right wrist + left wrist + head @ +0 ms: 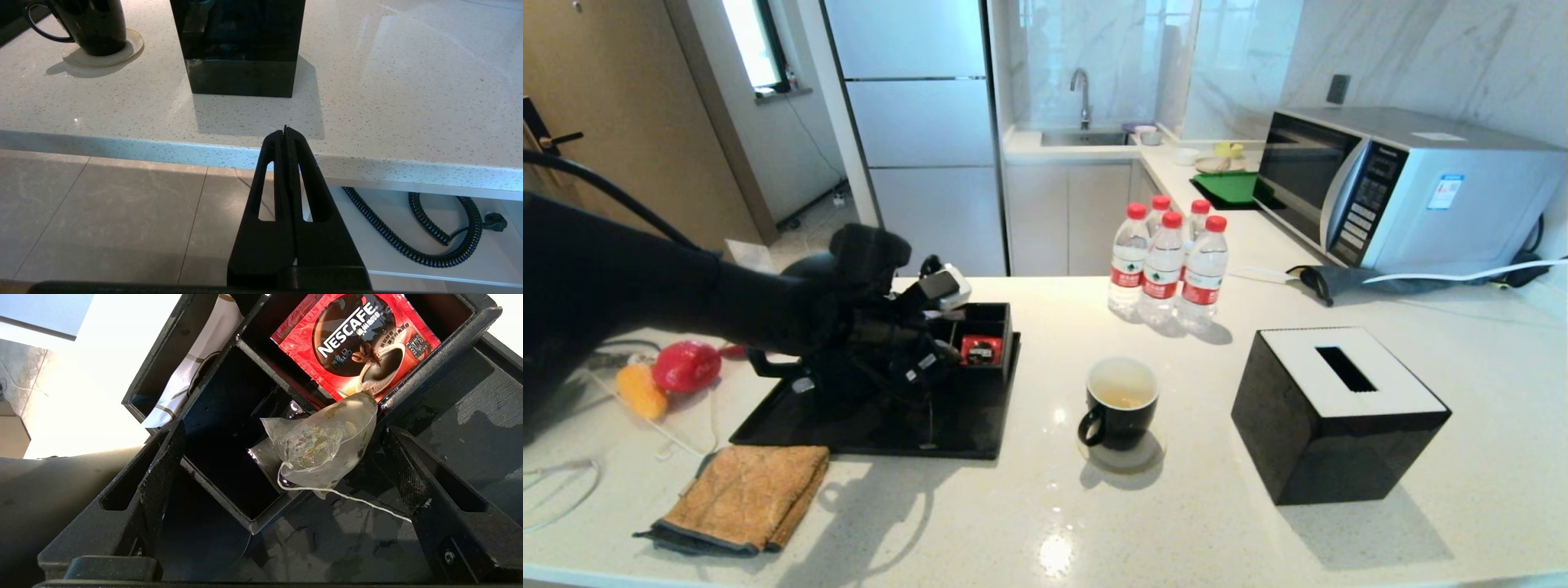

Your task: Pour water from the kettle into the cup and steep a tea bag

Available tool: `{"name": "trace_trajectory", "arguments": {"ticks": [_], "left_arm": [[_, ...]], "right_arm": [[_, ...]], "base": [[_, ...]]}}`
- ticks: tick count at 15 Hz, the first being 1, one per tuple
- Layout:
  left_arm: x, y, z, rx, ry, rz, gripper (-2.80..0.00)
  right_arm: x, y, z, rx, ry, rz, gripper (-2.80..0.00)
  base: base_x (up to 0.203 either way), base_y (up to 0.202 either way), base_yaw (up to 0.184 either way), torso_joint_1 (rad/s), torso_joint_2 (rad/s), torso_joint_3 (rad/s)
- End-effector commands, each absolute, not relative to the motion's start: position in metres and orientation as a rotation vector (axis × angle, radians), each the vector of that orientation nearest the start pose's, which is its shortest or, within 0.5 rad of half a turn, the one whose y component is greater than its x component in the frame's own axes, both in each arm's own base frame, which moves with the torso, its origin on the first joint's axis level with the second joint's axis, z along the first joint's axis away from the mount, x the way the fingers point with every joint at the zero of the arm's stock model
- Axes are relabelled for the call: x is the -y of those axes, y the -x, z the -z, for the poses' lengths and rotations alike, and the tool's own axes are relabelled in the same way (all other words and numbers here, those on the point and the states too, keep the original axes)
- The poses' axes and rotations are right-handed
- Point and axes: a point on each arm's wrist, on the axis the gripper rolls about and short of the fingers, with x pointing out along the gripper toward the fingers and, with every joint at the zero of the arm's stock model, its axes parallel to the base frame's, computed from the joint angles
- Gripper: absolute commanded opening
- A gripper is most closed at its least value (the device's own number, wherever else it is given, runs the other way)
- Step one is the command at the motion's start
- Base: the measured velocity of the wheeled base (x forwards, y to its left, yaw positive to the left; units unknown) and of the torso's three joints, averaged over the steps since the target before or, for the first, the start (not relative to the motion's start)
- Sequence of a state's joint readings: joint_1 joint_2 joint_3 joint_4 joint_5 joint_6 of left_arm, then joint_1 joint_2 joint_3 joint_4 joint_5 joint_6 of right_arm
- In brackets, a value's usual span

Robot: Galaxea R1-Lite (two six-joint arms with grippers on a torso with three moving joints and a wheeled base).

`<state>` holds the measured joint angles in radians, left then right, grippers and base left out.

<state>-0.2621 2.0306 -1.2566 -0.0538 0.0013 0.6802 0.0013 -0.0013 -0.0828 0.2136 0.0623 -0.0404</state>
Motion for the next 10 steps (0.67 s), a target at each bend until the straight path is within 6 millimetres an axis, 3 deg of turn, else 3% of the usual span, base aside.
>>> {"name": "trace_trajectory", "arguments": {"ticks": [1,2,3,10], "left_arm": [[0.1005,-0.3746,-0.1329,-0.606,-0.745,0.487,0.0],[0.1005,-0.3746,-0.1329,-0.606,-0.745,0.487,0.0],[0.1005,-0.3744,-0.1335,-0.604,-0.746,0.487,-2.8],[0.1011,-0.3743,-0.1325,-0.607,-0.746,0.489,-2.8]], "right_arm": [[-0.0014,0.0306,-0.0762,-0.131,0.037,-0.067,-2.8],[-0.0014,0.0306,-0.0762,-0.131,0.037,-0.067,-2.8],[-0.0014,0.0306,-0.0762,-0.131,0.037,-0.067,-2.8],[-0.0014,0.0306,-0.0762,-0.131,0.037,-0.067,-2.8]], "base": [[0.0,0.0,0.0,0.0,0.0,0.0],[0.0,0.0,0.0,0.0,0.0,0.0],[0.0,0.0,0.0,0.0,0.0,0.0],[0.0,0.0,0.0,0.0,0.0,0.0]]}}
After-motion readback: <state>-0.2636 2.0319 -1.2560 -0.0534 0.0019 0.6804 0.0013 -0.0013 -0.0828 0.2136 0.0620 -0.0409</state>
